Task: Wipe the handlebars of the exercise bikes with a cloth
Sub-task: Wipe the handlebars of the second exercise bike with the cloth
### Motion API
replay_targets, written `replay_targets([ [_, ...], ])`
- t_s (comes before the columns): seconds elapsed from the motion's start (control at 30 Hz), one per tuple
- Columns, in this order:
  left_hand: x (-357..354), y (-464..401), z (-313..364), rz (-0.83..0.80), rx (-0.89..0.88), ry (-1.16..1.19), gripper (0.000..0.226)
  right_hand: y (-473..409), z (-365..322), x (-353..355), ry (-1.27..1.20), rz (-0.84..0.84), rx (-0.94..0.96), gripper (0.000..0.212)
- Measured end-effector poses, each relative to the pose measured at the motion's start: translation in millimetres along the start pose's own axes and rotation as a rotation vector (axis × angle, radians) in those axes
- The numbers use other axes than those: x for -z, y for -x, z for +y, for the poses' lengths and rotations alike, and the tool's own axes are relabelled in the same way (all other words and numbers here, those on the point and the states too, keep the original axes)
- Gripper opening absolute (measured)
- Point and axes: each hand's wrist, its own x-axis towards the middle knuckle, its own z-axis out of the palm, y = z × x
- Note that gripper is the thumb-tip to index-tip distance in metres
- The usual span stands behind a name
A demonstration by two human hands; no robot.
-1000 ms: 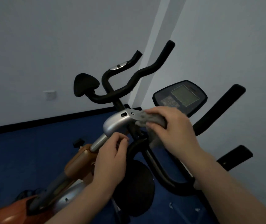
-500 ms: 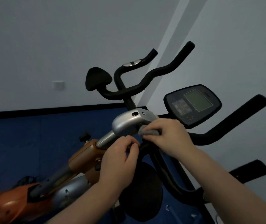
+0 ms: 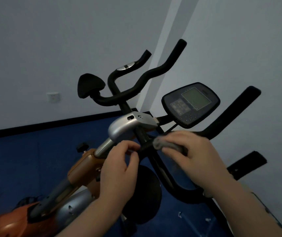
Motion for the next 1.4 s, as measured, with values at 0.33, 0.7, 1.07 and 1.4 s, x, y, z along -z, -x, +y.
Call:
replay_targets([
  [0.33,-8,15,4,0.049,-0.181,-0.239,0.017,14,-4,-47,0.023,-0.104,-0.371,0.027],
  [0.7,-10,17,5,0.085,-0.211,-0.298,0.016,15,-10,-57,0.009,-0.023,-0.323,0.021],
  [1.07,-23,20,36,0.000,-0.330,-0.376,0.016,60,3,-65,0.324,0.072,-0.101,0.037],
  [1.4,-38,17,43,-0.253,-0.380,-0.664,0.022,89,87,-2,0.115,0.519,0.167,0.019],
])
